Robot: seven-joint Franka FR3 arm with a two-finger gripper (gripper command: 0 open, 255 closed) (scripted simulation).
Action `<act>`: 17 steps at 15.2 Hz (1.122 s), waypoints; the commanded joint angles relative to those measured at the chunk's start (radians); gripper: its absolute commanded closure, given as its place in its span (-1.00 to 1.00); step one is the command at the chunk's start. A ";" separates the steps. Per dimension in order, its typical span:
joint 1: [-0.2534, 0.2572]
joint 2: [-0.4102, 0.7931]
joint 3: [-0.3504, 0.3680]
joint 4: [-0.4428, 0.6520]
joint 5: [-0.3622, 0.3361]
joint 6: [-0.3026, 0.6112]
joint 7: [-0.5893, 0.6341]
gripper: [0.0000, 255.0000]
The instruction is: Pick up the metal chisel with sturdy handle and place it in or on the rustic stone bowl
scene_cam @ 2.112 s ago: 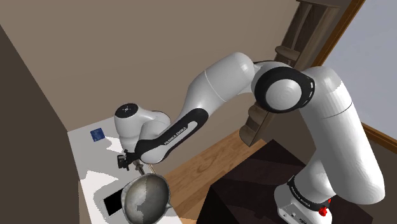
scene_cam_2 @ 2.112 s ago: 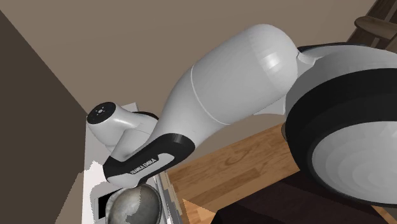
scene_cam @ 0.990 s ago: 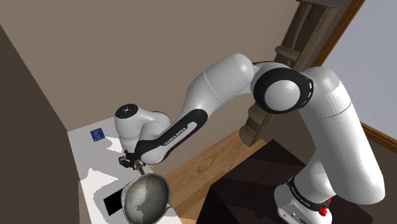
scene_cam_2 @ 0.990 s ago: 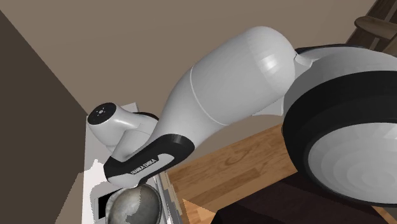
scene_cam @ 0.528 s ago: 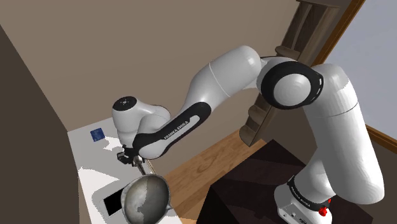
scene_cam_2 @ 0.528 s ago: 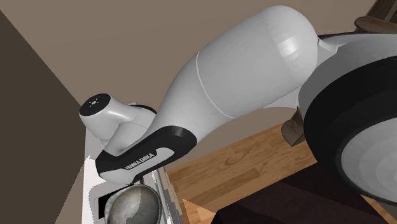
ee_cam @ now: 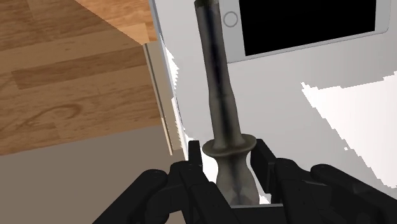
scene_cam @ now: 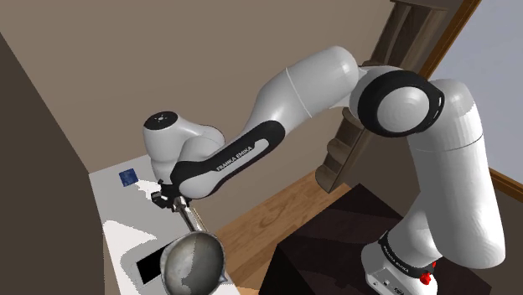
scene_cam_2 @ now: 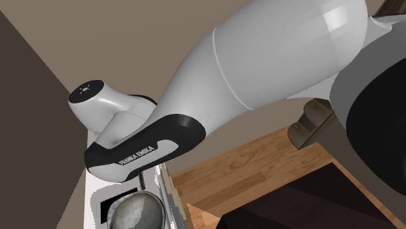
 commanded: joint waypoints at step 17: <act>-0.029 -0.134 0.048 0.037 0.066 -0.165 -0.042 1.00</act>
